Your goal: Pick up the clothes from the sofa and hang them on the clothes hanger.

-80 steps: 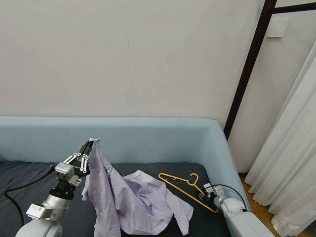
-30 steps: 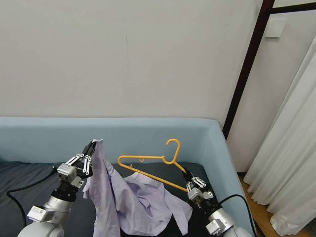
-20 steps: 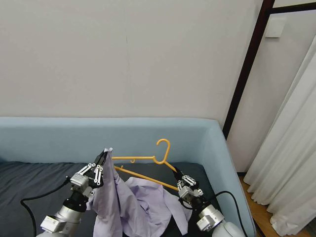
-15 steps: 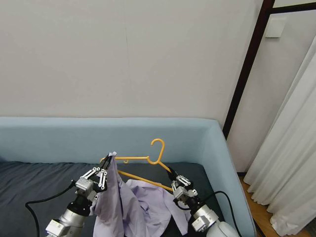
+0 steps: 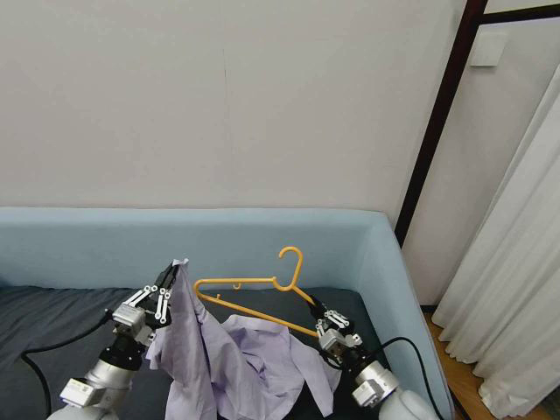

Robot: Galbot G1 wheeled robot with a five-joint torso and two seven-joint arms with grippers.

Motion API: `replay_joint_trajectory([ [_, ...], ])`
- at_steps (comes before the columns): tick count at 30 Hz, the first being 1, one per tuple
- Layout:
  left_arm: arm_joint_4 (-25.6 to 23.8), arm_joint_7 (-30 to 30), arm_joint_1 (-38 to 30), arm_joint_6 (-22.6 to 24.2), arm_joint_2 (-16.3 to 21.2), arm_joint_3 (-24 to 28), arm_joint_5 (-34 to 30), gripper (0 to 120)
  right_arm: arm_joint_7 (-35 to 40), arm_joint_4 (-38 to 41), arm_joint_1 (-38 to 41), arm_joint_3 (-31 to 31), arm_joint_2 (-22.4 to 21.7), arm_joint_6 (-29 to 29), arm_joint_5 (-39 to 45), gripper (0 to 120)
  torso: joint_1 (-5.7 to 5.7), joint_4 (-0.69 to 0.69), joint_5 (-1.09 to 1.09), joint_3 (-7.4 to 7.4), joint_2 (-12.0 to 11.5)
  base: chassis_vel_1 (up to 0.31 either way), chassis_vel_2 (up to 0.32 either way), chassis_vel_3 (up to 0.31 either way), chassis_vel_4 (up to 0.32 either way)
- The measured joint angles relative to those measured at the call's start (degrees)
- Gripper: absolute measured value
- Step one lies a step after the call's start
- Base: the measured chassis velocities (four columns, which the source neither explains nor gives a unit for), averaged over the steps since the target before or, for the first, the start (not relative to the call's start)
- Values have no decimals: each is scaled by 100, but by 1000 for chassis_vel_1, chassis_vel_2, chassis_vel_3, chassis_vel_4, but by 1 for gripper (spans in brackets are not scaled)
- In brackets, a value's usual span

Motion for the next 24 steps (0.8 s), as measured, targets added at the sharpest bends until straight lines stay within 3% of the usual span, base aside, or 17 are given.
replay_joint_trajectory([
  [5, 13, -9, -30, 5, 29, 26, -40, 0, -407, -112, 68, 143, -195, 392, -15, 5, 0, 1, -1, 0, 0, 0, 0, 0, 0],
  [12, 11, 27, -30, 13, -16, 187, 50, 0, -446, -185, 67, -31, 8, 583, -598, 5, 0, 1, 0, 0, 0, 0, 0, 0, 0],
  [24, -86, 200, 257, -103, -333, 487, 522, 0, 188, -250, 319, -688, 660, 97, -956, 5, 0, 1, -1, 0, 0, 0, 0, 0, 0],
])
